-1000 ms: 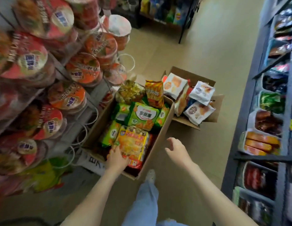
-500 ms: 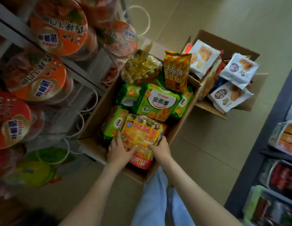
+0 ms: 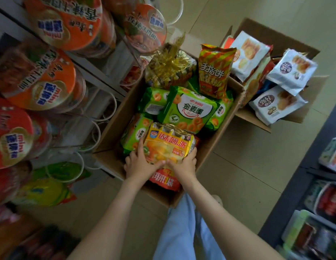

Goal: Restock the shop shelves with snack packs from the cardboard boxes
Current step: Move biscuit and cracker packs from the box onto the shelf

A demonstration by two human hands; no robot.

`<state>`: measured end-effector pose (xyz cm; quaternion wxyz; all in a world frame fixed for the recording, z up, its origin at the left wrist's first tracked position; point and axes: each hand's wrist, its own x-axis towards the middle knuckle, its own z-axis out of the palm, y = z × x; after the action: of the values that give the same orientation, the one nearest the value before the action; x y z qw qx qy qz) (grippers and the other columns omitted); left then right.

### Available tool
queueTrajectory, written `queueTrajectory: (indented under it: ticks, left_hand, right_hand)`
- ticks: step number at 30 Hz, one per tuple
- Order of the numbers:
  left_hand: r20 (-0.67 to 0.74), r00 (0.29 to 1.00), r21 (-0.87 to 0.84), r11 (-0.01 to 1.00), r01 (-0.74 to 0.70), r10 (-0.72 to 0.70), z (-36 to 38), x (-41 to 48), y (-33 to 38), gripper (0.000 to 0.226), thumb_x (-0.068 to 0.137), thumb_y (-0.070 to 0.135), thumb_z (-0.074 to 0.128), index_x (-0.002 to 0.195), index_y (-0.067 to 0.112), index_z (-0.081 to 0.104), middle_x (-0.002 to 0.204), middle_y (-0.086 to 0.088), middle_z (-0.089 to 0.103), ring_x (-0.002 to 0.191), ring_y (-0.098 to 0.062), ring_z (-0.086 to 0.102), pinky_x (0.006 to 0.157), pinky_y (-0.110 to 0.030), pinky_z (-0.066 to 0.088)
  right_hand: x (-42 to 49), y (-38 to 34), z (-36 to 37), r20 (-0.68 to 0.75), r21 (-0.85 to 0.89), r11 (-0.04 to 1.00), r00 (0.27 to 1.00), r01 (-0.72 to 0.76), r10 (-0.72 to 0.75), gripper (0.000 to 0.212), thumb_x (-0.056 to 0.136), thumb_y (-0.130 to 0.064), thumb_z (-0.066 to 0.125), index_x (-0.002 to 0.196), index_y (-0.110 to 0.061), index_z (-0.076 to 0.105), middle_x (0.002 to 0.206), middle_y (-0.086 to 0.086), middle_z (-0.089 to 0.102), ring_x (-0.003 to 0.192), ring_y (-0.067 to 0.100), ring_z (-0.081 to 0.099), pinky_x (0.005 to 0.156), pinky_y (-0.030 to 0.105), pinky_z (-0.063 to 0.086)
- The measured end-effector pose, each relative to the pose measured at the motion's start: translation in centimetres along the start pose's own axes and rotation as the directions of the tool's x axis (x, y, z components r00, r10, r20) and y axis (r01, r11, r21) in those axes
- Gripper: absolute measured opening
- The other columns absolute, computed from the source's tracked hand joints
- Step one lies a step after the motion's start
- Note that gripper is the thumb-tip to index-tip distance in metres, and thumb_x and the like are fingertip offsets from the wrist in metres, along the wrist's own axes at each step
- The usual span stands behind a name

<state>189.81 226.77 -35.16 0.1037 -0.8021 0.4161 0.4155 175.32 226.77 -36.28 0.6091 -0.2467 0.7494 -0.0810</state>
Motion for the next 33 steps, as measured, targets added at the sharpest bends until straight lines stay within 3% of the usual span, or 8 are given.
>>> queueTrajectory:
  ticks: [4, 8, 14, 19, 23, 30, 33]
  left_hand:
    - [0.069, 0.997, -0.024, 0.999, 0.040, -0.038, -2.7, -0.4, 0.2, 0.111, 0.064, 0.071, 0.071, 0.148, 0.048, 0.002, 0.148, -0.018, 0.024, 0.136, -0.041, 0.027, 0.112, -0.050, 0.020]
    - [0.197, 0.980, -0.212, 0.976, 0.048, -0.006, -5.4, -1.9, 0.3, 0.105, 0.064, 0.059, 0.078, 0.147, 0.049, 0.015, 0.144, -0.012, 0.025, 0.129, -0.037, 0.041, 0.108, -0.044, 0.034]
    - [0.150, 0.987, -0.218, 0.976, -0.029, 0.063, -6.4, -6.4, 3.4, 0.102, 0.065, 0.064, 0.074, 0.148, 0.045, 0.018, 0.147, -0.011, 0.021, 0.130, -0.036, 0.039, 0.105, -0.045, 0.037]
    - [0.139, 0.981, -0.082, 0.989, -0.122, 0.133, -7.5, -10.0, 6.3, 0.101, 0.068, 0.071, 0.067, 0.149, 0.041, 0.016, 0.148, -0.012, 0.021, 0.131, -0.034, 0.038, 0.104, -0.042, 0.037]
    - [0.166, 0.969, 0.037, 0.981, -0.193, 0.184, -8.3, -12.3, 8.7, 0.113, 0.056, 0.087, 0.060, 0.149, 0.040, 0.015, 0.150, -0.013, 0.026, 0.131, -0.036, 0.038, 0.106, -0.047, 0.037]
    - [0.177, 0.930, 0.163, 0.923, -0.349, 0.321, -7.5, -19.2, 14.3, 0.104, 0.072, 0.078, 0.056, 0.152, 0.035, 0.005, 0.150, -0.018, 0.018, 0.132, -0.039, 0.037, 0.107, -0.044, 0.033]
    - [0.181, 0.902, 0.179, 0.889, -0.422, 0.392, -6.1, -22.1, 15.9, 0.108, 0.068, 0.081, 0.057, 0.151, 0.036, 0.005, 0.149, -0.017, 0.021, 0.129, -0.038, 0.040, 0.107, -0.047, 0.037]
  right_hand:
    - [-2.0, -0.1, -0.7, -0.021, -0.019, 0.995, 0.995, 0.094, -0.095, 0.109, 0.078, -0.044, 0.074, 0.152, -0.024, -0.004, 0.149, 0.011, 0.023, 0.141, 0.030, 0.021, 0.111, 0.043, 0.026]
    - [-4.2, -0.7, -2.4, -0.062, -0.026, 0.983, 0.982, 0.179, -0.180, 0.096, 0.080, -0.050, 0.069, 0.151, -0.031, 0.008, 0.141, 0.005, 0.031, 0.137, 0.023, 0.024, 0.109, 0.044, 0.030]
    - [-6.7, -2.1, -6.3, -0.065, 0.034, 0.981, 0.980, 0.190, -0.187, 0.090, 0.079, -0.051, 0.070, 0.149, -0.037, 0.016, 0.126, 0.001, 0.034, 0.132, 0.025, 0.031, 0.107, 0.050, 0.036]
    - [-9.1, -2.3, -9.7, -0.055, 0.078, 0.988, 0.991, 0.130, -0.126, 0.102, 0.061, -0.069, 0.068, 0.146, -0.039, 0.021, 0.133, 0.004, 0.039, 0.124, 0.027, 0.046, 0.101, 0.052, 0.044]
    - [-10.9, -1.4, -12.7, -0.044, 0.149, 0.980, 0.990, 0.136, -0.130, 0.106, 0.047, -0.078, 0.070, 0.138, -0.043, 0.028, 0.129, 0.002, 0.053, 0.110, 0.023, 0.060, 0.094, 0.047, 0.051]
    - [-16.5, 0.7, -18.7, -0.170, 0.311, 0.922, 0.968, 0.231, -0.185, 0.085, 0.073, -0.051, 0.075, 0.142, -0.031, 0.030, 0.125, 0.002, 0.055, 0.102, 0.020, 0.063, 0.089, 0.043, 0.054]
    - [-18.5, 2.8, -20.9, -0.233, 0.372, 0.888, 0.953, 0.270, -0.192, 0.091, 0.064, -0.057, 0.077, 0.140, -0.033, 0.032, 0.124, 0.002, 0.057, 0.101, 0.021, 0.064, 0.087, 0.045, 0.055]
